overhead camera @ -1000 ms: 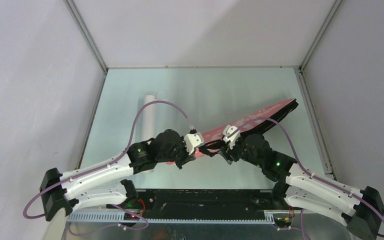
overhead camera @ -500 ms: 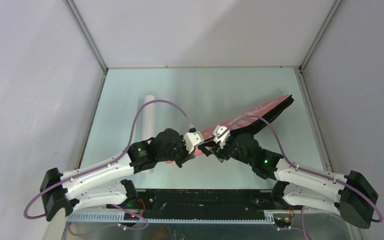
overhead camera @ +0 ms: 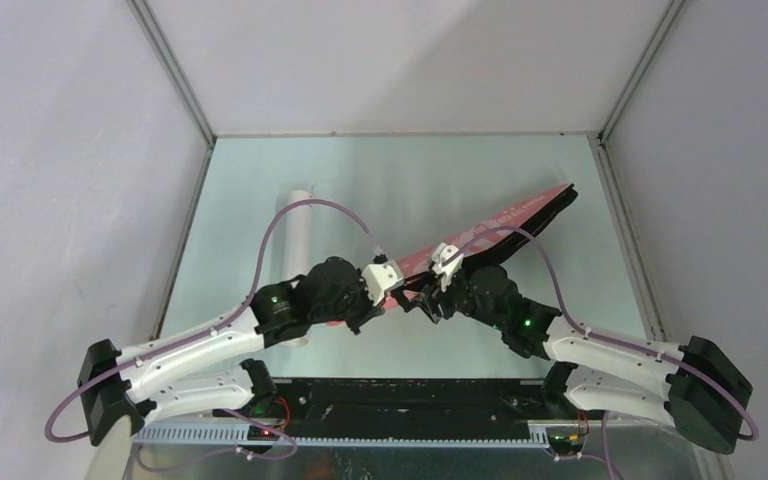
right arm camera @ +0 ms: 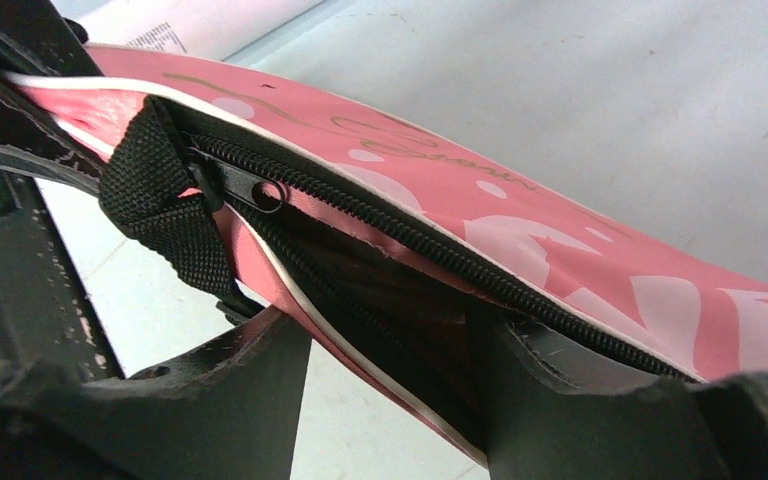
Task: Pack up the badminton gear
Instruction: Zip the racket bag at the center of the board.
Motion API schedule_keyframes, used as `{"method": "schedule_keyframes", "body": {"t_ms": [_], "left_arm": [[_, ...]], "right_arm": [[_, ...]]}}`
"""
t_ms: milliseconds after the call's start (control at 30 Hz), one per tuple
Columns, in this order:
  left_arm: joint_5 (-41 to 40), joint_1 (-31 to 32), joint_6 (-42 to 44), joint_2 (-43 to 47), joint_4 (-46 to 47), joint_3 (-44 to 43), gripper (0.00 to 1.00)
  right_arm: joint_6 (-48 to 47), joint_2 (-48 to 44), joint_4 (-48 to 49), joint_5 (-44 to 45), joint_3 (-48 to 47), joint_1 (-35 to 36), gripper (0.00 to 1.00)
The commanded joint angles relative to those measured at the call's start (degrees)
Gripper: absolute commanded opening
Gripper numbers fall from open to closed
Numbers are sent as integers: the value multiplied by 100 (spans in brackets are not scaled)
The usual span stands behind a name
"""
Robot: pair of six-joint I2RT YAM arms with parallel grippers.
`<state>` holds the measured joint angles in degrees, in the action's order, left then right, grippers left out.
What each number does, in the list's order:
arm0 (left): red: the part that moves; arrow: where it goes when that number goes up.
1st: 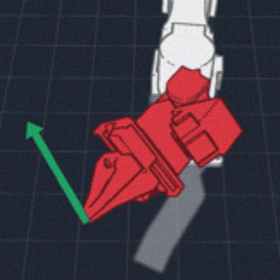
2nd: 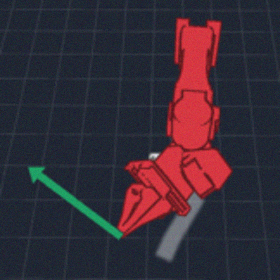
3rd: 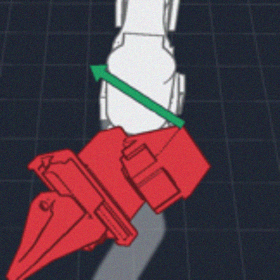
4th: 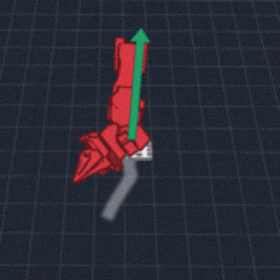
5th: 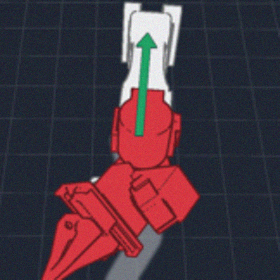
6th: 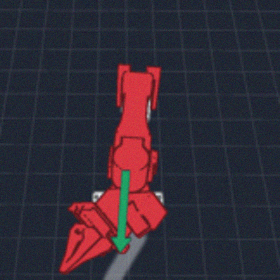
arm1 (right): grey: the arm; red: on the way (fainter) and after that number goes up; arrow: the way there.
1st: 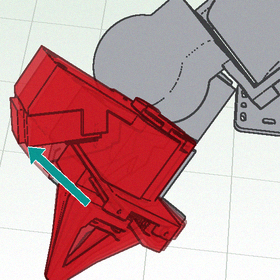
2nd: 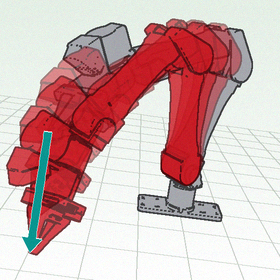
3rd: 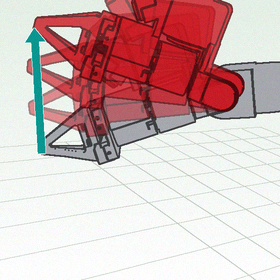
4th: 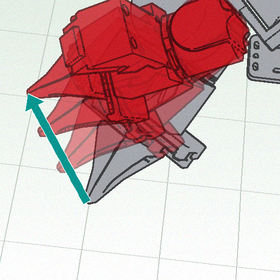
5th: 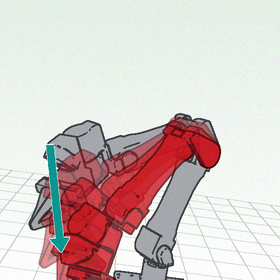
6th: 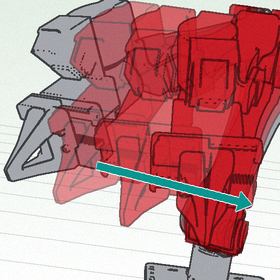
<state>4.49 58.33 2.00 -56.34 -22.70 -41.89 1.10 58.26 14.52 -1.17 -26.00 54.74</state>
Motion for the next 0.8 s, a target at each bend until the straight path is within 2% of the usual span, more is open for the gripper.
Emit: {"method": "schedule_keyframes", "body": {"t_ms": [0, 133, 233, 500, 533, 633, 767], "left_arm": [[886, 153, -331, -124, 388, 74, 0], [771, 153, -352, -96, 374, 88, 0], [827, 153, -361, -33, 424, 101, 0], [1007, 153, -470, 107, 450, 150, 0], [1027, 153, -483, 141, 455, 165, 0], [1051, 153, -529, 173, 511, 191, 0], [1125, 153, -550, 130, 531, 228, 0]], "right_arm": [[1376, 124, 2218, -1545, -291, 192, 59], [1411, 110, 2111, -1678, -292, 202, 63], [1449, 48, 1875, -1421, -296, 231, 63], [1095, 419, 1658, -3, -487, 600, 59], [1103, 447, 1606, 423, -541, 659, 58], [1512, 558, 1490, 1442, -622, 772, 57], [1885, 673, 1721, 2224, -626, 1064, 53]]}}
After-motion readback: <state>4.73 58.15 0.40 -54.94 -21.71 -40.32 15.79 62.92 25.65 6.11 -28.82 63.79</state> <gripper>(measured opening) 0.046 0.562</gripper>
